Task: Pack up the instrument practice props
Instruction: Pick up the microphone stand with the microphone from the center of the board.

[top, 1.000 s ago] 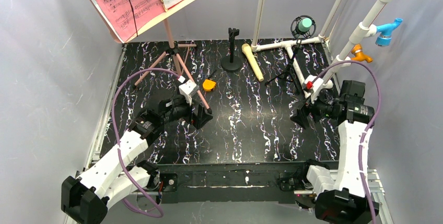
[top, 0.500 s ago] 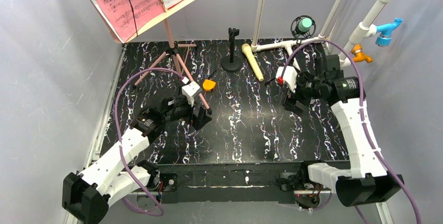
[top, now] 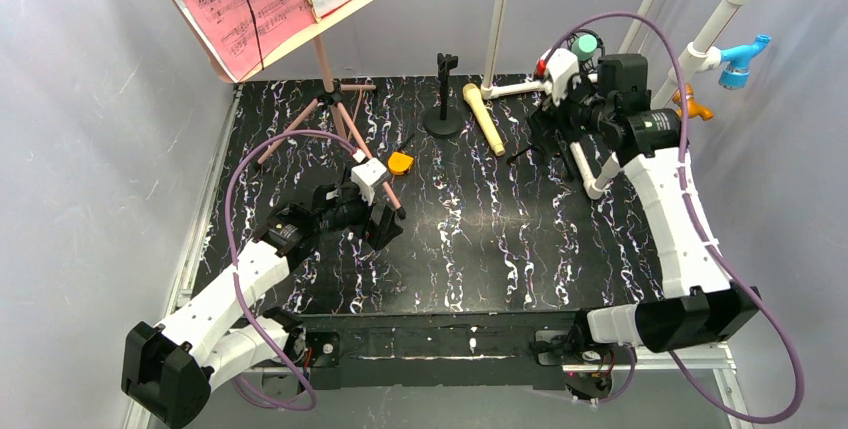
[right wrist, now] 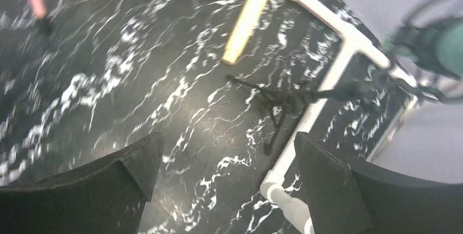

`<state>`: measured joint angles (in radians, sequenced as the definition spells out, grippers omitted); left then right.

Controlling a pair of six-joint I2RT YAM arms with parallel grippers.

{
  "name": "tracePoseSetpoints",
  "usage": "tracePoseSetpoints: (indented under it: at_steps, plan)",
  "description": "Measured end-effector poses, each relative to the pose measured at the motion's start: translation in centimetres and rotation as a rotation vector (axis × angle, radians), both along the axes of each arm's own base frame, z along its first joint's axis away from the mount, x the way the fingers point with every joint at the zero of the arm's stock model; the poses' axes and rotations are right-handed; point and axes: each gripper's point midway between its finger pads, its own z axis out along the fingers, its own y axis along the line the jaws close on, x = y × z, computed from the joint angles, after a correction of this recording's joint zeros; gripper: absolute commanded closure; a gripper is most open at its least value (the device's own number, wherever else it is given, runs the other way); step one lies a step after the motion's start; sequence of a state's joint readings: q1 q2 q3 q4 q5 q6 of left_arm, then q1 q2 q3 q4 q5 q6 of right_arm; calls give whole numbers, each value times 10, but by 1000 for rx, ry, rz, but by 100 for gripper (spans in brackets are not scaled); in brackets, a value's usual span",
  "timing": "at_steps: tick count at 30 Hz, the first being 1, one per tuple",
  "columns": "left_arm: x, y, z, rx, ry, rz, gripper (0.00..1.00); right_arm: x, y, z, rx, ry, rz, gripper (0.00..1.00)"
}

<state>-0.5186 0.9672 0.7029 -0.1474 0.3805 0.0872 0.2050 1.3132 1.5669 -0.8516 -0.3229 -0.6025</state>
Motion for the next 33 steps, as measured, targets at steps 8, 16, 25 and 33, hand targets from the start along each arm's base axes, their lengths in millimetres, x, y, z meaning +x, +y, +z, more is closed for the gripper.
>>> tracePoseSetpoints:
  at_steps: [8,16,25,33]
  plan:
    - [2,2,0,5,-5,5,2,76,-42,23,172,-51,-598,1]
    - [2,2,1,6,-7,7,2,107,-75,7,201,-75,-917,3]
    - [3,4,2,9,-7,13,2,132,-80,-10,213,-90,-1004,13]
    - [5,5,3,9,-13,17,2,150,-77,-18,228,-105,-1014,28]
